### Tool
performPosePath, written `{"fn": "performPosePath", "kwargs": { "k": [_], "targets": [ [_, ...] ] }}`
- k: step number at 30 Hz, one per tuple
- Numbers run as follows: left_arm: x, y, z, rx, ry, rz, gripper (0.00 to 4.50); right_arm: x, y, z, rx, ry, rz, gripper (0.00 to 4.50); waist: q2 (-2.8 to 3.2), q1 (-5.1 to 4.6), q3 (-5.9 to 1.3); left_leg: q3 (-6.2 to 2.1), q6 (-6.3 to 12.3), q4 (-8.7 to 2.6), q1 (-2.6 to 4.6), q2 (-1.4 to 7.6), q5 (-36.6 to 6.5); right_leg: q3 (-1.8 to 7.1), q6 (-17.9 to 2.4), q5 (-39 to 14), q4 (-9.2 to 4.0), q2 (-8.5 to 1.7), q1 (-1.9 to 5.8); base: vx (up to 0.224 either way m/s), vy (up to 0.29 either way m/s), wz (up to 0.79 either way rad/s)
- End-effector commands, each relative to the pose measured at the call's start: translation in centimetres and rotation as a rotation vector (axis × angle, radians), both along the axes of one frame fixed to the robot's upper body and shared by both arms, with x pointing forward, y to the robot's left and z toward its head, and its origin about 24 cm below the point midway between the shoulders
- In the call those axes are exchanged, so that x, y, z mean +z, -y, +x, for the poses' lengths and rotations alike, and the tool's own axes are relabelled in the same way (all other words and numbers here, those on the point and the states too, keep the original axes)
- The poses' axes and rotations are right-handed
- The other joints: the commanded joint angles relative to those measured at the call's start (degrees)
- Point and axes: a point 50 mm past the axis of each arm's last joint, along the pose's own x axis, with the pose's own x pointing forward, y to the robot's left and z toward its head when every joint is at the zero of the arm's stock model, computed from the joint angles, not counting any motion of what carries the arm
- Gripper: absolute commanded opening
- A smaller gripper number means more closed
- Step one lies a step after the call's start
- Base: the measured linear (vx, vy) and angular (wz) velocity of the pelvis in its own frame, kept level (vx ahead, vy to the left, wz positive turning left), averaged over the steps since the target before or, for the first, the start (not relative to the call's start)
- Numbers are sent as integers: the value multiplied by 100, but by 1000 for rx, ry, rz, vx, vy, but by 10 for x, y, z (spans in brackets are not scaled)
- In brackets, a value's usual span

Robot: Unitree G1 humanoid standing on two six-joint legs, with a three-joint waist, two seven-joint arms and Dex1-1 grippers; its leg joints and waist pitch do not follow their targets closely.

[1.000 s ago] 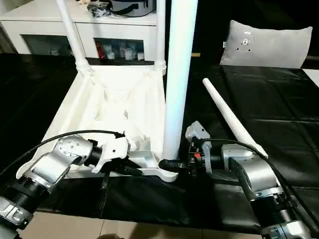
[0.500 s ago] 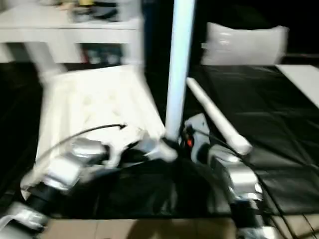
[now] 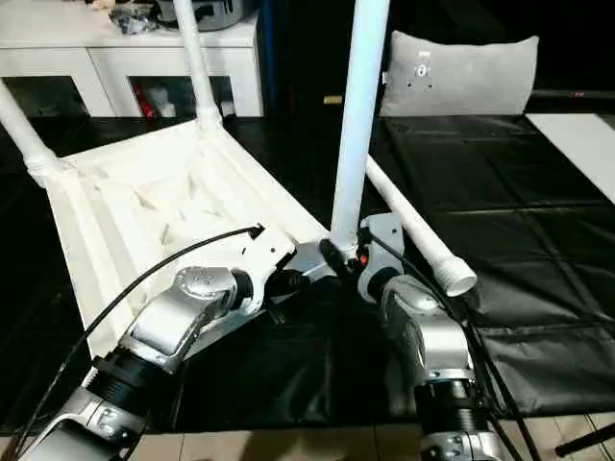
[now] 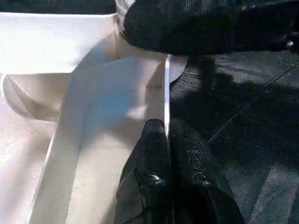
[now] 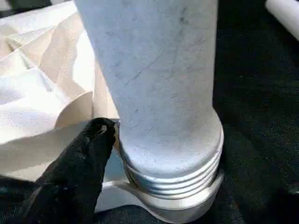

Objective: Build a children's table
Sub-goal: Rotate leg to tighten

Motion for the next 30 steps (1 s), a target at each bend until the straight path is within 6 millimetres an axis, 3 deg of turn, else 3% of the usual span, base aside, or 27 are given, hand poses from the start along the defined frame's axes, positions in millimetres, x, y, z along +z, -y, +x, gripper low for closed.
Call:
{"fn": "performPosePath", "kwargs": {
  "k": [1, 5, 8, 9, 14, 18, 22, 25, 26, 30],
  "targets": [
    [13, -1, 3, -18, 62, -19, 0, 4, 0, -3, 38, 20, 11, 406, -37, 60, -365, -79, 450, -329, -12, 227, -582, 264, -1091, -912, -406, -464, 366, 0, 0, 0],
    [10, -5, -1, -113, 68, -6, 0, 12, 13, -7, 150, 36, 7, 442, -29, 94, -342, -78, 427, -344, 14, 243, -832, 271, -1004, -1280, -443, -466, 362, 0, 0, 0],
    [7, -11, -4, -196, 67, 13, 0, 18, 22, -12, 278, 44, -35, 447, -31, 127, -323, -78, 387, -347, 21, 240, -999, 266, -893, -1641, -479, -469, 355, 0, 0, 0],
    [7, -13, -4, -221, 68, 19, 0, 19, 24, -13, 306, 43, -47, 447, -6, 160, -330, -84, 381, -345, 29, 240, -987, 268, -851, -1697, -477, -472, 346, 0, 0, 0],
    [0, -28, -11, -400, 50, 108, 0, 25, 35, -21, 507, 31, -109, 447, 12, 245, -340, -84, 373, -342, 61, 268, -1020, 278, -887, -1608, -466, -472, 317, 0, 0, 0],
    [1, -42, -20, -572, 22, 137, 0, 30, 38, -26, 666, 9, -110, 418, -5, 354, -342, -81, 364, -352, 66, 292, -1017, 279, -997, -1475, -428, -482, 325, 0, 0, 0],
    [0, -46, -23, -630, 0, 159, 0, 31, 35, -28, 724, 6, -99, 383, -13, 402, -353, -78, 346, -348, 77, 306, -966, 279, -1093, -1354, -393, -490, 319, 0, 0, 0],
    [0, -49, -23, -658, -6, 170, 0, 30, 33, -30, 771, -15, -86, 355, -7, 442, -348, -70, 327, -344, 82, 306, -999, 287, -1078, -1453, -404, -499, 313, 0, 0, 0],
    [0, -49, -23, -659, -6, 170, 0, 30, 33, -31, 772, -16, -86, 351, -40, 448, -346, -67, 322, -346, 79, 308, -998, 288, -1069, -1476, -407, -503, 318, 0, 0, 0],
    [0, -51, -24, -690, -20, 165, 0, 27, 30, -32, 807, -23, -64, 318, -25, 467, -352, -80, 286, -350, 69, 302, -973, 283, -992, -1591, -405, -507, 323, 0, 0, 0]
  ]
}}
